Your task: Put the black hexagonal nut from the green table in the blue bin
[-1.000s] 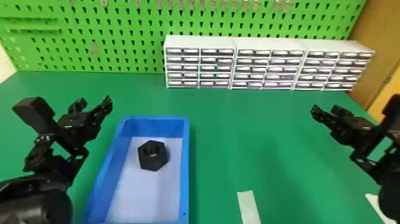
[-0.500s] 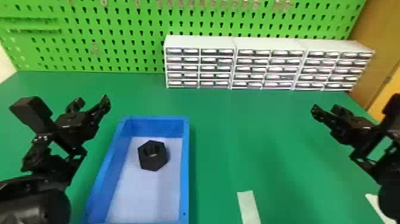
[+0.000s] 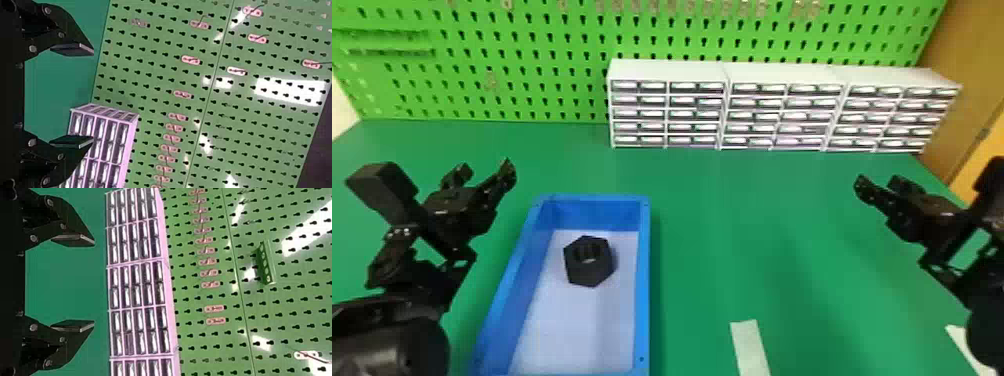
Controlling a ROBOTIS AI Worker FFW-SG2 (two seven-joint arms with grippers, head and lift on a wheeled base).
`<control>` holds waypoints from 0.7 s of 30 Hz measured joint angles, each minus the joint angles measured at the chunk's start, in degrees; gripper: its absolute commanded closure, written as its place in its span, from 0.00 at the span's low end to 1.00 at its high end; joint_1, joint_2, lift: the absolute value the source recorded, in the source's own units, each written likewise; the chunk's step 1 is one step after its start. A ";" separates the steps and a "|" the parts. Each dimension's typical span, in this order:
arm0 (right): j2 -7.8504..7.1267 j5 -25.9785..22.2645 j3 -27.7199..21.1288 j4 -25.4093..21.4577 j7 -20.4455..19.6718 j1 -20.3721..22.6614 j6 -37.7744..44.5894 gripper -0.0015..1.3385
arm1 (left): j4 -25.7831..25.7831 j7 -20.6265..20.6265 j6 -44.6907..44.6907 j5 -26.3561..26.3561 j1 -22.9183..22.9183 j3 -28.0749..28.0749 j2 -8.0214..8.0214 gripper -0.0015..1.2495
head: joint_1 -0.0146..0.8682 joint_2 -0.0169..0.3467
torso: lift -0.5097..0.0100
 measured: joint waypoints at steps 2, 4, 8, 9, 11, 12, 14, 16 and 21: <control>0.00 0.01 -0.04 0.00 0.00 0.00 0.00 0.39 | 0.00 0.00 0.00 0.00 0.01 0.02 0.00 0.37 | 0.80 0.07 | 0.79; 0.00 0.01 -0.06 0.00 0.00 0.00 0.00 0.39 | 0.00 0.00 0.00 0.00 0.02 0.02 0.00 0.37 | 0.80 0.07 | 0.79; 0.04 0.00 -0.03 0.00 0.00 -0.02 0.00 0.39 | 0.00 0.00 0.00 0.00 0.02 0.02 0.00 0.37 | 0.80 0.07 | 0.79; 0.06 0.00 -0.03 0.00 0.00 -0.03 0.00 0.39 | 0.00 0.00 -0.01 0.00 0.02 0.02 0.00 0.37 | 0.80 0.07 | 0.79; 0.16 0.00 -0.06 0.00 0.00 -0.03 0.00 0.39 | 0.00 0.00 -0.03 0.00 0.02 0.02 0.00 0.37 | 0.80 0.07 | 0.79; 0.19 0.00 -0.08 0.00 0.00 -0.03 0.00 0.39 | 0.00 0.00 -0.03 0.00 0.02 0.02 0.00 0.37 | 0.80 0.07 | 0.79; 0.25 0.01 -0.13 0.00 0.00 -0.03 0.00 0.39 | 0.00 0.00 -0.05 0.00 0.02 0.02 0.00 0.37 | 0.80 0.07 | 0.79; 0.27 0.02 -0.15 0.00 0.00 -0.03 0.00 0.39 | 0.00 0.00 -0.06 0.00 0.02 0.02 0.00 0.37 | 0.80 0.07 | 0.79; 0.27 0.06 -0.16 0.00 0.00 -0.07 0.00 0.39 | 0.00 0.00 -0.07 0.00 0.02 0.02 0.00 0.37 | 0.80 0.07 | 0.79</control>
